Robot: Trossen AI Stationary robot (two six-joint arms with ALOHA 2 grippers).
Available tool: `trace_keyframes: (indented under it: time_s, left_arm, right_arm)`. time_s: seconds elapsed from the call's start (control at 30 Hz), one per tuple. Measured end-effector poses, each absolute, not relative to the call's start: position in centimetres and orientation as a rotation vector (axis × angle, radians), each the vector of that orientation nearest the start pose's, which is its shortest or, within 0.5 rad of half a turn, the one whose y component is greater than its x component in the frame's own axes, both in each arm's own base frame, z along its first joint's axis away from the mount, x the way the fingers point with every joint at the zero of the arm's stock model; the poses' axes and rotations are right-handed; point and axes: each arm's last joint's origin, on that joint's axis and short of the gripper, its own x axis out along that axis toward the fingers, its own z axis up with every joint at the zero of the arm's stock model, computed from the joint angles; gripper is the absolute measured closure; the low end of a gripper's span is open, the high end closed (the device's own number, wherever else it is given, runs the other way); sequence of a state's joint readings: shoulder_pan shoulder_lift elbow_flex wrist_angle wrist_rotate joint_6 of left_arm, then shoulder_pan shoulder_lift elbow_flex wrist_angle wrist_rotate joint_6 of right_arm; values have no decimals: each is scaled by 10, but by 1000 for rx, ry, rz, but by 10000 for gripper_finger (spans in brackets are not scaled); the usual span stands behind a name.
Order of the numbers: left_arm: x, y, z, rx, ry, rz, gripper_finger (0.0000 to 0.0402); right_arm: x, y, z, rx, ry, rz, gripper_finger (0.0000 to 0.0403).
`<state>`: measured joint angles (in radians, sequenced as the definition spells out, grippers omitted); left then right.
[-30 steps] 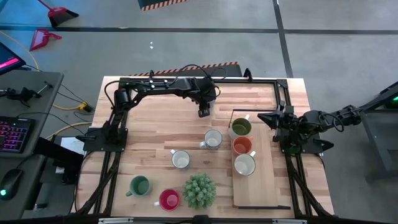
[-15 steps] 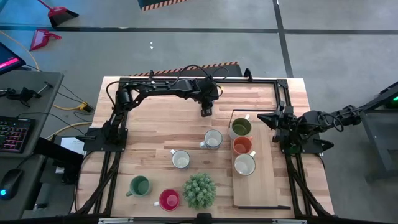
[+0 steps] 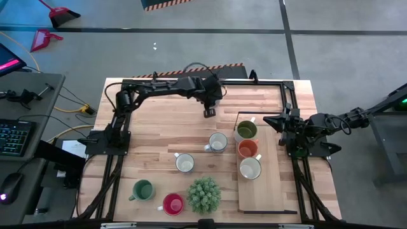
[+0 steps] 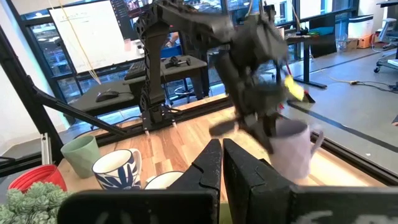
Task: Place coffee mugs
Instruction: Move the light blue mug to the center of the table
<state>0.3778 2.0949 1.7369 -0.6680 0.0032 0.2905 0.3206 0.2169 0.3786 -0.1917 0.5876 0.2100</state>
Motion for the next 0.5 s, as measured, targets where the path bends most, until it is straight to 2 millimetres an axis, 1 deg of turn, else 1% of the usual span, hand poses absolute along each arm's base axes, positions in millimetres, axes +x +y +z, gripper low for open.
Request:
trace_keyframes:
  time_s: [0.1, 0.23, 0.4, 0.5]
  left_arm:
    - [417, 166, 259, 83, 1001, 194, 391]
    - [412, 158, 297, 84, 940, 177, 392]
    - [404, 135, 349, 123, 804, 140, 392]
    - [398, 120, 368, 136, 748, 97, 392]
  right_arm:
    - [87, 12, 256, 204, -1, -260, 402]
    - [87, 12, 256, 214, -2, -253, 402]
    - [87, 12, 256, 214, -3, -247, 402]
    - [87, 13, 256, 214, -2, -246, 402]
